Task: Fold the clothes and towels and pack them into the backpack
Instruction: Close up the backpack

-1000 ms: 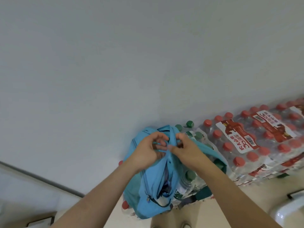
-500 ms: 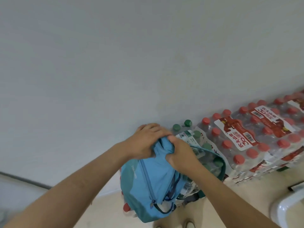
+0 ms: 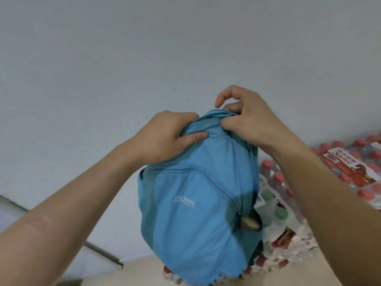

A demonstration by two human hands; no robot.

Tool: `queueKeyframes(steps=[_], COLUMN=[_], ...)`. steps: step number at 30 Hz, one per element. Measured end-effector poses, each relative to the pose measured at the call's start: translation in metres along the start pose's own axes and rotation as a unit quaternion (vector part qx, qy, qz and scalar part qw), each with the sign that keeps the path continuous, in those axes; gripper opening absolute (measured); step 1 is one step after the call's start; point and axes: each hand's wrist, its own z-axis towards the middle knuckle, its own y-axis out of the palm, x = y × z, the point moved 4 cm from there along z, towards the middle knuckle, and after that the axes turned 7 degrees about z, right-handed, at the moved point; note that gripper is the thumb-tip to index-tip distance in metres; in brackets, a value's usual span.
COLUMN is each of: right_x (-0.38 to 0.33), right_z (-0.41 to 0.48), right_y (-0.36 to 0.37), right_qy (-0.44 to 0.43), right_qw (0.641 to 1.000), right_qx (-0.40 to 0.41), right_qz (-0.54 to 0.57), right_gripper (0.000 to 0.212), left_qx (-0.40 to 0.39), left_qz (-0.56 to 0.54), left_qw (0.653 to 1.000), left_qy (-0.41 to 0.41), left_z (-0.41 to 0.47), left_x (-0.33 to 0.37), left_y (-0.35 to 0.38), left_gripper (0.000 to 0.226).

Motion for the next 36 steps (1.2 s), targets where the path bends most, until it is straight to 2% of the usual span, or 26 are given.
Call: queueKeyframes(steps=[2,4,6,7,10,12,14,16,17,20,23,26,28,30,33,36], right_x=[-0.019,-0.032,-0.043,-0.047,-0.047,-0.041,-0.034,-0.028,-0.024,-0.003,0.034,0.071,0.102,0.140,0.192,0.216], right_z=[0.004,0.005,0.000,-0.006,-0.033,-0.055,-0.074,-0.091,-0.097,-0.105,-0.100,-0.094,-0.089,-0.085,-0.083,-0.081], right_y=[-0.020,-0.043,-0.067,-0.078,-0.097,-0.108,-0.124,-0.144,-0.156,-0.189,-0.233,-0.280,-0.305,-0.321,-0.335,-0.343], right_qy=[-0.042,-0.077,-0.089,-0.077,-0.017,0.009,0.032,0.048,0.052,0.059,0.046,0.042,0.058,0.098,0.142,0.152], right_qw=[0.998,0.989,0.976,0.977,0.990,0.986,0.983,0.986,0.988,0.993,0.990,0.974,0.972,0.975,0.983,0.986], right_qx=[0.024,0.071,0.111,0.110,0.026,-0.047,-0.092,-0.109,-0.109,-0.077,0.016,0.068,0.069,0.055,0.038,0.045], right_qz=[-0.029,-0.103,-0.166,-0.164,-0.137,-0.158,-0.155,-0.119,-0.096,-0.073,-0.136,-0.211,-0.215,-0.193,-0.109,-0.047], right_gripper=[0.036,0.040,0.041,0.040,0.044,0.055,0.066,0.072,0.074,0.082,0.084,0.078,0.076,0.074,0.072,0.094], left_qx=[0.011,0.003,0.008,0.016,0.040,0.063,0.105,0.157,0.183,0.235,0.279,0.325,0.339,0.330,0.292,0.265], left_qz=[-0.015,-0.027,-0.067,-0.101,-0.238,-0.326,-0.387,-0.435,-0.450,-0.468,-0.506,-0.533,-0.531,-0.511,-0.433,-0.336], left_qw=[1.000,0.999,0.993,0.987,0.943,0.904,0.873,0.843,0.831,0.809,0.766,0.727,0.721,0.733,0.783,0.832], left_qy=[-0.012,-0.038,-0.092,-0.128,-0.230,-0.269,-0.278,-0.274,-0.271,-0.267,-0.282,-0.286,-0.288,-0.304,-0.338,-0.353], left_z=[0.018,0.036,0.054,0.061,0.080,0.096,0.115,0.138,0.150,0.182,0.211,0.242,0.261,0.276,0.287,0.297], left_x=[0.019,0.038,0.049,0.051,0.055,0.063,0.078,0.097,0.107,0.138,0.165,0.191,0.206,0.213,0.213,0.211], left_y=[-0.022,-0.034,-0.037,-0.036,-0.029,-0.026,-0.027,-0.029,-0.028,-0.008,0.028,0.058,0.078,0.103,0.136,0.152], left_gripper=[0.030,0.025,0.021,0.019,0.021,0.023,0.016,0.005,0.007,0.014,0.018,0.021,0.020,0.020,0.020,0.013])
